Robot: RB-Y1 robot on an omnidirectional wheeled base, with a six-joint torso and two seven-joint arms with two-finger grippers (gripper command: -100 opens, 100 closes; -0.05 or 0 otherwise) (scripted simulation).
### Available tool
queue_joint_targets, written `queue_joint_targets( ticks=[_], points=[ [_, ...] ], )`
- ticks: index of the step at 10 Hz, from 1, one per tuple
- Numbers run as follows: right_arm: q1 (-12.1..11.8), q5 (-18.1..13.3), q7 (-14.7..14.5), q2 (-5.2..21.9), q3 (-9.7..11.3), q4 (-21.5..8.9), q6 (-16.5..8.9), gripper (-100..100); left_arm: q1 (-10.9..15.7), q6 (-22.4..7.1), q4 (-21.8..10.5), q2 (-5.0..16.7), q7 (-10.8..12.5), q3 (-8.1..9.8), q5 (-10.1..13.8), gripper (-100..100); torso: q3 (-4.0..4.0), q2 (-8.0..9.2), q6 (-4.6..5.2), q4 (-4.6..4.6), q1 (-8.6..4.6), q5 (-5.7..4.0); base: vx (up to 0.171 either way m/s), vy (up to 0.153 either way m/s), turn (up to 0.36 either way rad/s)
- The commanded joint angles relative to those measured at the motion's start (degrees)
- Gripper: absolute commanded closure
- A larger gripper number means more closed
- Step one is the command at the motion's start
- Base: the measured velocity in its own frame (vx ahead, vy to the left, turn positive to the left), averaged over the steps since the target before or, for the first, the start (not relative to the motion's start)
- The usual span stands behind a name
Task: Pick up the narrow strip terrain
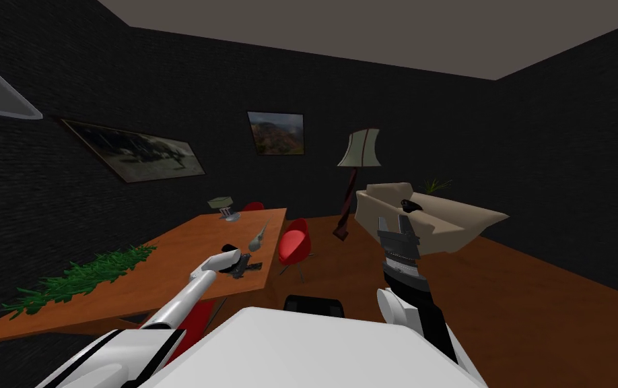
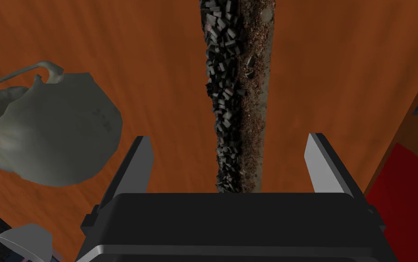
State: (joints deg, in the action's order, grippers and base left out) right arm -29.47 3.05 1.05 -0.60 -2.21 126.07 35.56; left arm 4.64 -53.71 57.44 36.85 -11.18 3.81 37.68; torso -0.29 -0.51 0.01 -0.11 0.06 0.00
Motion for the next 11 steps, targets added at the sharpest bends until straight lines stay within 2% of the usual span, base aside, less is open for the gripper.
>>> queue_joint_targets(
  ticks=[1,3,4,7,9,10,11],
  points=[
    [0.00,0.00,0.00,0.00,0.00,0.00,0.00,0,0.22,-1.06,-1.90,0.27,-0.59,0.04,0.48,-100,0.00,0.00,0.00,0.00,0.00,0.00,0.116,-0.004,0.009],
    [0.00,0.00,0.00,0.00,0.00,0.00,0.00,0,0.81,-4.19,-5.36,0.85,-1.10,-0.01,1.06,-100,0.02,0.05,0.00,0.00,0.00,0.00,0.113,0.014,0.015],
    [0.00,0.00,0.00,0.00,0.00,0.00,0.00,0,0.81,-4.19,-5.36,0.85,-1.10,-0.01,1.06,-100,0.01,0.03,-0.01,0.00,0.08,0.02,0.084,0.016,0.005],
    [0.00,0.00,0.00,0.00,0.00,0.00,0.00,0,1.22,-7.62,-9.09,1.40,-1.59,-0.09,1.53,-100,0.04,0.08,0.01,0.01,0.01,0.00,0.101,0.005,0.009],
    [0.00,0.00,0.00,0.00,0.00,0.00,0.00,0,1.25,-8.99,-10.52,1.57,-1.76,-0.15,1.65,-100,0.04,0.09,0.00,0.01,0.03,0.01,0.098,0.009,0.010],
    [0.01,0.00,0.00,0.00,0.00,0.00,0.00,0,1.04,-8.58,-9.77,1.47,-1.51,-0.14,1.56,-100,0.06,0.12,0.01,0.02,0.02,0.01,0.040,0.004,0.001],
    [0.01,0.00,0.00,0.00,0.00,0.00,0.00,0,1.08,-8.69,-9.92,1.48,-1.58,-0.14,1.58,0,0.14,0.28,0.01,0.05,0.00,0.00,0.008,0.001,-0.001]
  ],
)
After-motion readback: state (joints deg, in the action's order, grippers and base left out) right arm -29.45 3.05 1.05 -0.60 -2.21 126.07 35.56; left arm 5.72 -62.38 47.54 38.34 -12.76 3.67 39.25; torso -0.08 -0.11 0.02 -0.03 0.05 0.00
